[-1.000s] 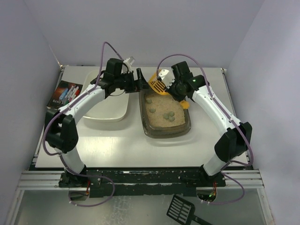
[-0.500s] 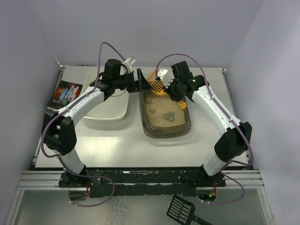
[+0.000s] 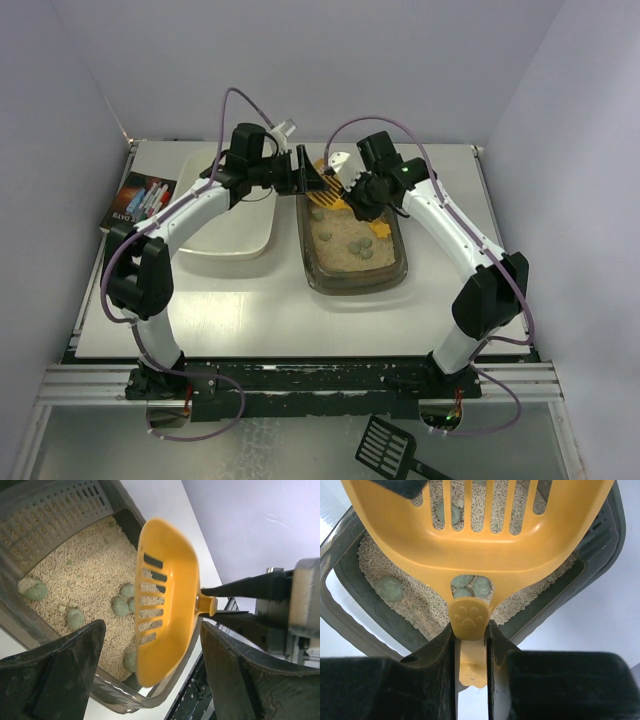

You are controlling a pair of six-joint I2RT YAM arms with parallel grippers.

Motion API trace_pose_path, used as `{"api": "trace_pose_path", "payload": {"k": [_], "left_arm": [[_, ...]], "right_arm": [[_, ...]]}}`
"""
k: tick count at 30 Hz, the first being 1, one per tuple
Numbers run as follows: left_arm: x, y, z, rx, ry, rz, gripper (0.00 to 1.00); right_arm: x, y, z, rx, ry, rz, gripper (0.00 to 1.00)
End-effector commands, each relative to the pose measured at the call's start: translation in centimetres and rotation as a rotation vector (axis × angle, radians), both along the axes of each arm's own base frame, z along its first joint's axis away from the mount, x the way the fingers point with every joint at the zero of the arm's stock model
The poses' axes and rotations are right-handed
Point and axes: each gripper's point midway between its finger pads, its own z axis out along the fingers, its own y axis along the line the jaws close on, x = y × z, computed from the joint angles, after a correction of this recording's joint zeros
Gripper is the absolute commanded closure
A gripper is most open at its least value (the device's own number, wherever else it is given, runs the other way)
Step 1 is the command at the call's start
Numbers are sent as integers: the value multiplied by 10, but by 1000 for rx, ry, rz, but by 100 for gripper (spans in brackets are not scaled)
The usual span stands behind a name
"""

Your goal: Clean the litter box

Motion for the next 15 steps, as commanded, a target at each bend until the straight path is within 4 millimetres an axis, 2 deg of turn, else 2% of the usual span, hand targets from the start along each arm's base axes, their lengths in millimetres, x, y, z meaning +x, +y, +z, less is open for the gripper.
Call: {"api": "trace_pose_path", "payload": {"k": [1, 3, 9, 12, 15], "left_arm": [[10, -2, 20, -15, -58, -16, 14], [9, -3, 21, -20, -58, -22, 18], [4, -2, 18, -28, -58, -35, 46], [0, -1, 16, -27, -59, -39, 56], [-3, 2, 15, -21, -71, -37, 72]], "right_arm": [[-2, 6, 4, 13, 1, 8, 100], [-2, 6, 2, 9, 4, 6, 100], [2, 5, 5, 8, -18, -3, 100], [3, 5, 6, 7, -21, -11, 100], [2, 6, 5, 11, -19, -9, 100]]}}
